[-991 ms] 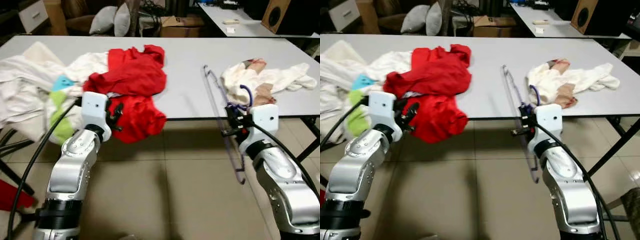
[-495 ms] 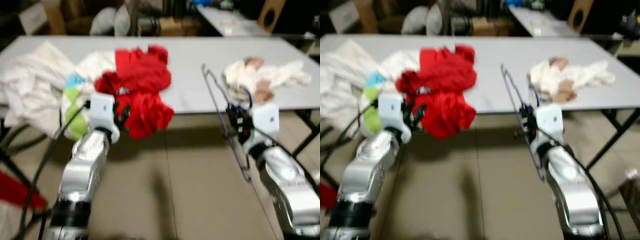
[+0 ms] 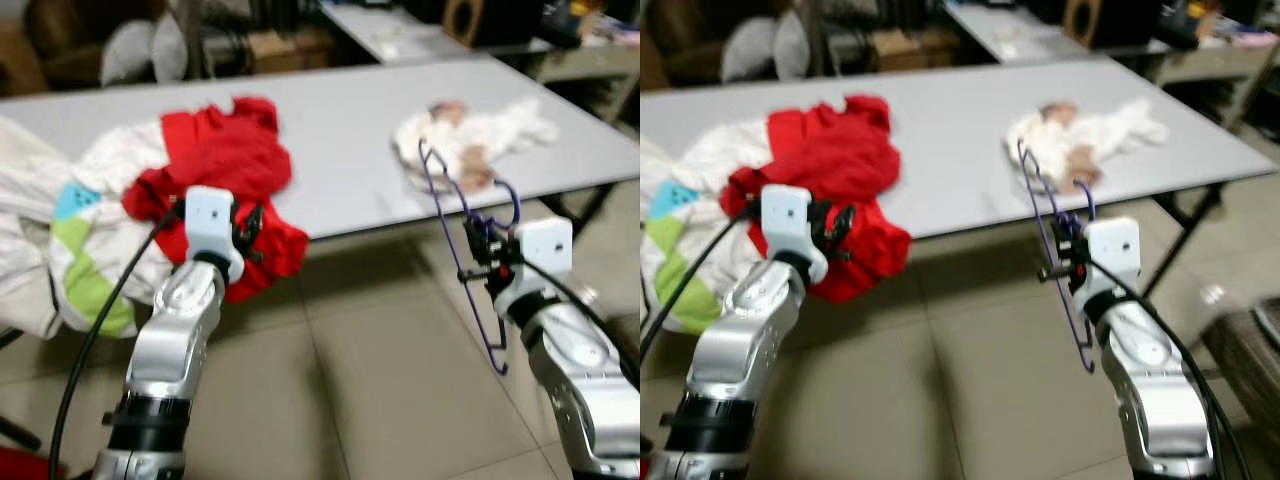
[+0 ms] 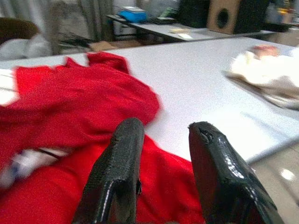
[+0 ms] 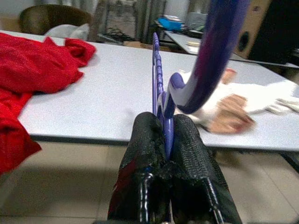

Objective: Hang hanger

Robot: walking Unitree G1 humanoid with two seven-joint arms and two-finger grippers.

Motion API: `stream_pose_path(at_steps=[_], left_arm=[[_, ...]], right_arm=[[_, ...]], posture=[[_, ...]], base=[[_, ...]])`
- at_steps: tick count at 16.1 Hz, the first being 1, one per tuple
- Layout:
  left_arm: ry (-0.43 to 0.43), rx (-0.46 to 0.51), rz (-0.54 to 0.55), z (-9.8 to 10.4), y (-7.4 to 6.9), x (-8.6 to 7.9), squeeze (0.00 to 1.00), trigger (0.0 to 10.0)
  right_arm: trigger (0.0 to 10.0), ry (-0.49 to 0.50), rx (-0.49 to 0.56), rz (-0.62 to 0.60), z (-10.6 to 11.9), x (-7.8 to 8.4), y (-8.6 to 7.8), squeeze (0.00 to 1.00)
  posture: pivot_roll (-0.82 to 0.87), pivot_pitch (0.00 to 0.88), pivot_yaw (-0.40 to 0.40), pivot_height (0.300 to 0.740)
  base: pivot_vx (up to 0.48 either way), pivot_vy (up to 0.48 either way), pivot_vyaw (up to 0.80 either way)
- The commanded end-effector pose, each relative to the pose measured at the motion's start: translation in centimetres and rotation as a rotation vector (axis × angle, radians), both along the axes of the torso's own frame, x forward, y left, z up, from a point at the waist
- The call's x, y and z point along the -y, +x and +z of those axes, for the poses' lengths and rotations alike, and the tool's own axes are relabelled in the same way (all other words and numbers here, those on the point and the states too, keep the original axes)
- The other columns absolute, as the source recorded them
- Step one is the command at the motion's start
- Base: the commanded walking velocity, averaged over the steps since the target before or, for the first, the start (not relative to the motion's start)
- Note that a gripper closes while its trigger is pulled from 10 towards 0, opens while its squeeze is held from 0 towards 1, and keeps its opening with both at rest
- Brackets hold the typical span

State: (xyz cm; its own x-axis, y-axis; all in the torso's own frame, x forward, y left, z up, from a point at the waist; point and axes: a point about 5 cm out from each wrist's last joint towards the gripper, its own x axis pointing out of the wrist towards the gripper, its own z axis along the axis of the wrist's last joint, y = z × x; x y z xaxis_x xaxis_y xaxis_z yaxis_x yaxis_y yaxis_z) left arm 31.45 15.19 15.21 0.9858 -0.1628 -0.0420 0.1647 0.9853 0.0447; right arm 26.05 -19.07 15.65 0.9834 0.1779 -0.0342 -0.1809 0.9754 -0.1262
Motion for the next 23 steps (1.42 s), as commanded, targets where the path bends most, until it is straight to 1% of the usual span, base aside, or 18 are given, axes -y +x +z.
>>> stream_pose_path(at_steps=[1,4,5,6,7,9,10,12,13,14,15,16,17,18,20,21,22,23], left_arm=[[0.021,0.011,0.061,0.1,0.0,-1.4,0.00,10.0],[0.022,0.064,0.089,1.1,0.1,-2.0,0.00,10.0],[0.027,0.099,0.087,1.8,-0.1,-2.3,0.00,10.0],[-0.010,0.129,0.088,2.3,-0.2,-2.8,1.00,10.0],[-0.021,0.155,0.131,2.8,-0.3,-4.2,1.00,10.0],[0.022,0.177,0.195,3.4,-0.1,-5.7,1.00,10.0],[0.061,0.175,0.214,3.4,0.2,-6.2,1.00,10.0],[0.092,0.152,0.190,3.2,0.6,-6.1,1.00,10.0],[0.118,0.138,0.166,2.8,1.0,-5.8,0.44,10.0],[0.124,0.136,0.151,2.7,1.2,-5.6,0.07,10.0],[0.127,0.137,0.116,2.6,1.5,-5.2,0.00,10.0],[0.111,0.137,0.054,2.3,2.2,-4.5,0.00,10.0],[0.103,0.126,0.029,2.0,2.9,-4.3,0.00,10.0],[0.103,0.121,0.027,1.9,3.1,-4.3,0.00,10.0],[0.143,0.109,0.029,1.8,4.4,-4.7,0.00,10.0],[0.155,0.101,0.040,1.8,4.8,-4.8,0.00,10.0],[0.176,0.081,0.058,1.6,5.6,-5.0,0.00,10.0],[0.182,0.062,0.058,1.4,6.2,-4.9,0.00,10.0]], right_arm=[[10.0,0.013,0.027,0.031,0.6,-0.6,0.1,0.00],[10.0,0.013,0.031,0.058,0.8,-0.7,0.1,0.00],[10.0,0.026,0.031,0.097,0.8,-0.9,0.1,0.00],[10.0,0.023,0.037,0.123,0.9,-1.0,0.1,0.00],[10.0,0.019,0.037,0.168,1.0,-1.1,-0.1,0.00],[10.0,0.020,0.030,0.200,1.0,-0.9,-0.1,0.00],[10.0,0.022,0.023,0.206,0.9,-0.8,-0.1,0.00],[10.0,0.012,0.024,0.223,1.0,-0.8,0.0,0.00],[10.0,0.009,0.024,0.229,1.0,-0.8,-0.1,0.00],[10.0,0.010,0.024,0.233,1.0,-0.8,-0.1,0.00],[10.0,0.010,0.024,0.239,1.0,-0.8,-0.1,0.00],[10.0,0.012,0.025,0.246,1.0,-0.8,-0.3,0.00],[10.0,0.014,0.026,0.251,1.0,-0.8,-0.3,0.00],[10.0,0.014,0.027,0.252,1.0,-0.9,-0.3,0.00],[10.0,0.014,0.030,0.257,1.0,-0.8,-0.4,0.00],[10.0,0.014,0.031,0.257,1.1,-0.9,-0.4,0.00],[10.0,0.014,0.032,0.258,1.1,-0.9,-0.4,0.00],[10.0,0.014,0.034,0.261,1.1,-0.9,-0.4,0.00]], posture=[[-0.07,0.000,-0.005,0.740],[-0.06,0.000,-0.012,0.740],[-0.06,0.000,-0.014,0.740],[-0.06,0.000,-0.016,0.740],[-0.05,0.000,-0.020,0.740],[-0.05,0.000,-0.024,0.740],[-0.04,0.000,-0.022,0.740],[-0.05,0.000,-0.018,0.740],[-0.05,0.000,-0.017,0.740],[-0.05,0.000,-0.016,0.740],[-0.05,0.000,-0.011,0.740],[-0.06,0.000,-0.010,0.740],[-0.06,0.000,-0.004,0.740],[-0.06,0.000,-0.004,0.740],[-0.06,0.000,-0.003,0.740],[-0.06,0.000,-0.003,0.740],[-0.07,0.000,0.003,0.740],[-0.07,0.000,0.006,0.740]], base=[[0.330,0.000,0.00],[0.318,0.000,0.00],[0.000,0.000,0.00],[0.000,0.000,0.00],[0.000,0.000,0.00],[0.000,0.000,0.00],[0.000,0.000,0.00],[0.000,0.000,0.00],[0.000,0.000,0.00],[0.000,0.000,0.00],[0.000,0.000,0.00],[0.000,0.000,0.00],[0.000,0.000,0.00],[0.000,0.000,0.00],[0.000,0.000,0.00],[0.000,0.000,0.00],[0.000,0.000,0.00],[0.000,0.000,0.00]])
